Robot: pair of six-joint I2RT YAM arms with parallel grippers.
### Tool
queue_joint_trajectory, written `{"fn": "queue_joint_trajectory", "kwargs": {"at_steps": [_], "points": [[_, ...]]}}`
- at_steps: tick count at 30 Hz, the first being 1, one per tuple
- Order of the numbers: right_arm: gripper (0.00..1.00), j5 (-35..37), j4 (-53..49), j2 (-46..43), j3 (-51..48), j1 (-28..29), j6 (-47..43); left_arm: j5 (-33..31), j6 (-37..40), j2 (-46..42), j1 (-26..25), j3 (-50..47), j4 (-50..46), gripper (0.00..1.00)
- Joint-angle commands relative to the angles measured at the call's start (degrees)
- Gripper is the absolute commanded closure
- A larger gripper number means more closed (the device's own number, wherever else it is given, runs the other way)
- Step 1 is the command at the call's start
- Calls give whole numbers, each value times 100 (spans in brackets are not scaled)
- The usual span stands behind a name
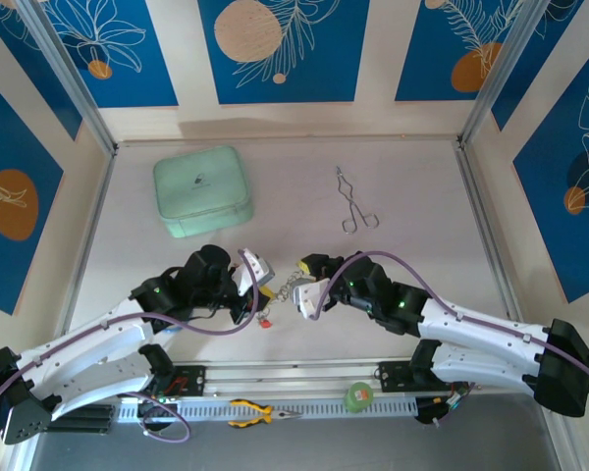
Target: Put the keys on the keyring
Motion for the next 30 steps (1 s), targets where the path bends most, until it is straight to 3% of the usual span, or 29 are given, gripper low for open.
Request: {"fn": "queue_joint_trajectory", "kwargs": {"at_steps": [1, 18, 25, 30], "points": [[60, 35, -106, -113, 7, 63, -36, 95, -84, -106, 16, 74, 248, 100], [85, 4, -195, -87, 41, 76, -52, 100, -74, -76, 17, 66, 264, 100], [84, -21, -263, -83, 54, 82, 22, 102, -50, -73, 18, 82, 241, 100], [72, -290, -938, -169, 258, 9, 534, -220, 310, -21, 21, 117, 173, 100]]}}
